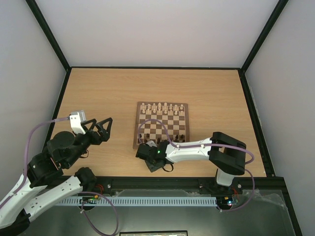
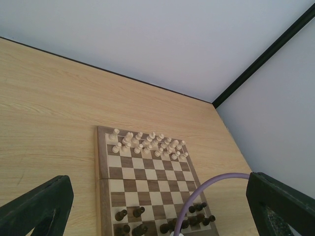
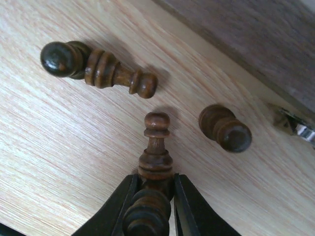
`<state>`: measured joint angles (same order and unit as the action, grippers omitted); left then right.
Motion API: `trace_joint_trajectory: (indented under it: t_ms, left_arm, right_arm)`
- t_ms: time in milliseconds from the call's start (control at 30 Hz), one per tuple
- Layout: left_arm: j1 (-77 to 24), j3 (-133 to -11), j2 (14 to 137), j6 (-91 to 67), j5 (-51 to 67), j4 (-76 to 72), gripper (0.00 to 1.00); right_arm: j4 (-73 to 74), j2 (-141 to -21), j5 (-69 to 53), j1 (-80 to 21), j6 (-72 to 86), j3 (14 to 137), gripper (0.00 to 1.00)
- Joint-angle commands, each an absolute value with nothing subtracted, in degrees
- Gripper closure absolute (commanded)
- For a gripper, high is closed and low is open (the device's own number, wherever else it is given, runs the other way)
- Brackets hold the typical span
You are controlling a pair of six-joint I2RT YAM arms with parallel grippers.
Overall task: Set up the chess pieces on the board
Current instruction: Pick up the chess piece at the center of the board.
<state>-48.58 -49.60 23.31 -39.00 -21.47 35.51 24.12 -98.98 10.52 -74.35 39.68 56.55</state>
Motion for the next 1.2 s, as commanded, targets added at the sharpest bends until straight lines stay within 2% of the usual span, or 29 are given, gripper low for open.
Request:
trace_joint_trajectory:
  t_ms: [0,133,267,433,533,700,900,1167]
  left_arm:
    - [-48.45,-50.01,22.94,-38.86,-21.96,35.43,0.01]
    - [-48.37,-50.01,23.03,-38.82,-21.93,35.31,0.01]
    - [-48.42,-50.01,23.26,-38.73,-21.90,35.19,0.01]
    - [-48.41,-49.83,23.04,-38.83,-21.80,35.13,0.01]
    - [-48.38,-50.00,22.78,-38.69,-21.86,35.38,0.01]
    - [-48.38,-50.03,22.66,-38.79,-21.77,36.00,0.01]
    - [-48.41,-48.18,22.85,-39.11,-18.90,35.53,0.01]
    - [-48.53,-37.34,23.46,-41.99,-2.84,28.11,0.01]
  right_arm:
    - [27.32,-101.21,10.82,-74.53,40.82,54.27,0.84]
    - [27.30,-100.71,10.95,-74.53,40.89,54.20,0.81]
    - [28.42,-99.17,12.56,-74.53,40.88,54.95,0.64]
    - [29.69,-99.00,14.32,-74.44,40.35,57.16,0.60]
    - [29.95,-99.90,14.18,-74.44,40.07,57.86,0.67]
    - [30.00,-98.54,13.22,-74.51,40.59,57.11,0.89]
    - [28.27,-88.84,12.85,-74.53,40.50,51.82,0.91]
    - [24.28,-75.77,8.71,-74.44,38.90,44.64,0.91]
